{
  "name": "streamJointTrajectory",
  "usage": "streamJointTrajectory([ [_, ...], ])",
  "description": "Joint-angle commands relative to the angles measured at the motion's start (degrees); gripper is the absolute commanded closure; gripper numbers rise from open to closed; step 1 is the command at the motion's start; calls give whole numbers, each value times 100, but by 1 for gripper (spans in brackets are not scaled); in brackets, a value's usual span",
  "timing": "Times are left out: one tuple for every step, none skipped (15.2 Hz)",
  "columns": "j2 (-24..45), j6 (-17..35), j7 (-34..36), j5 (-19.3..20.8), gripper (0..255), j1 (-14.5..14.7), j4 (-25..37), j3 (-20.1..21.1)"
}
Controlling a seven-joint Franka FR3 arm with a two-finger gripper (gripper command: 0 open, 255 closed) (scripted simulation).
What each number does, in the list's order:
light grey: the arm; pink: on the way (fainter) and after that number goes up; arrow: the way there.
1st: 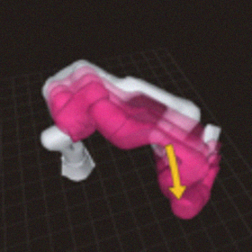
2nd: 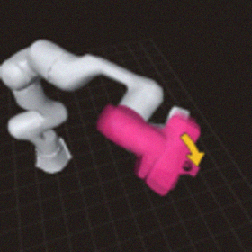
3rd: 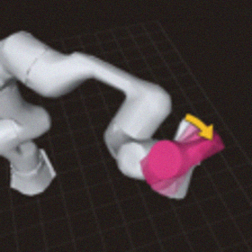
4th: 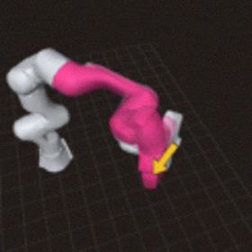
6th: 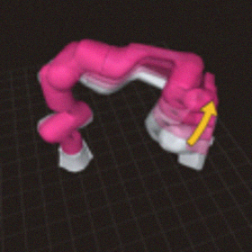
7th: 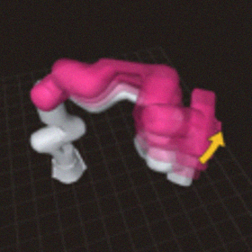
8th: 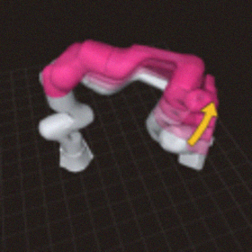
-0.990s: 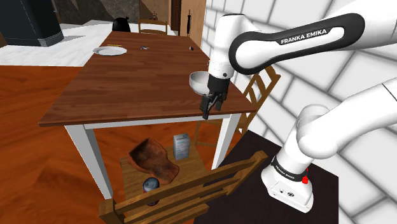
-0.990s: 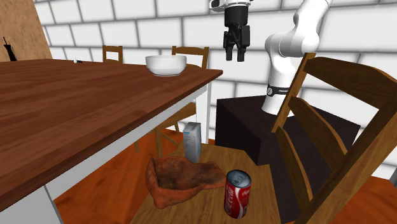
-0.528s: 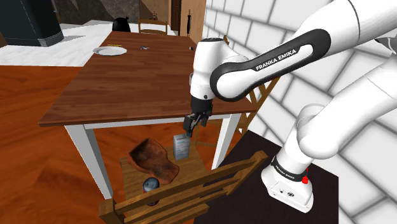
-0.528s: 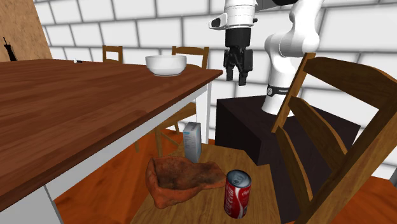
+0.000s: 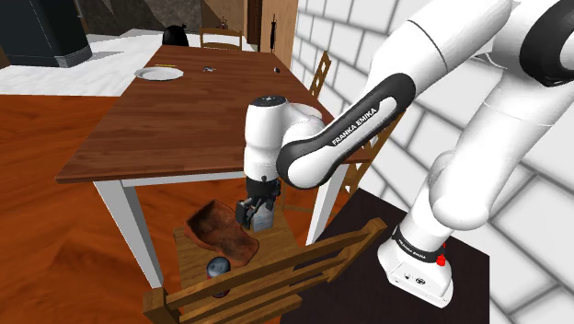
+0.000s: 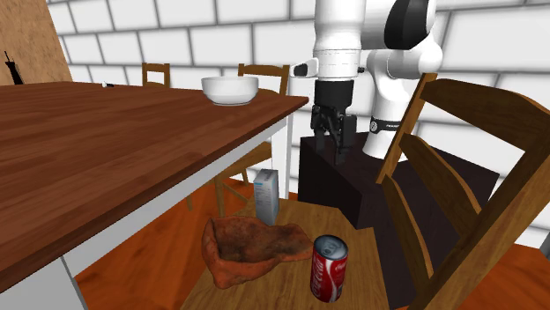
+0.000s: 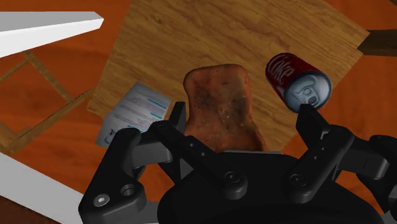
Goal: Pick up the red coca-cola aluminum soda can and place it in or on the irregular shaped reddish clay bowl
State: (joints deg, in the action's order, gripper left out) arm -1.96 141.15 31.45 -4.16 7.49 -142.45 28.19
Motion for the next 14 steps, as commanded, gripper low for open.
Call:
streamJointTrajectory([
  [482,220,436,414,0,39,216,85],
  [743,316,672,656,0,89,344,89],
  [1002,398,908,904,0,154,481,77],
  [1258,466,1137,1145,0,247,626,34],
  [1509,523,1354,1374,0,358,780,-27],
  [1755,569,1557,1587,0,481,942,-101],
  [1995,606,1744,1783,0,612,1111,-182],
  [2230,635,1913,1956,0,753,1287,-272],
  [2460,656,2066,2111,0,895,1469,-363],
  [2686,672,2202,2246,0,1041,1658,-456],
  [2910,681,2325,2366,0,1181,1853,-543],
  [3131,683,2436,2472,0,1316,2055,-625],
  [3170,684,2452,2485,0,1346,2092,-644],
  [3238,735,2479,2525,0,1375,2107,-682],
])
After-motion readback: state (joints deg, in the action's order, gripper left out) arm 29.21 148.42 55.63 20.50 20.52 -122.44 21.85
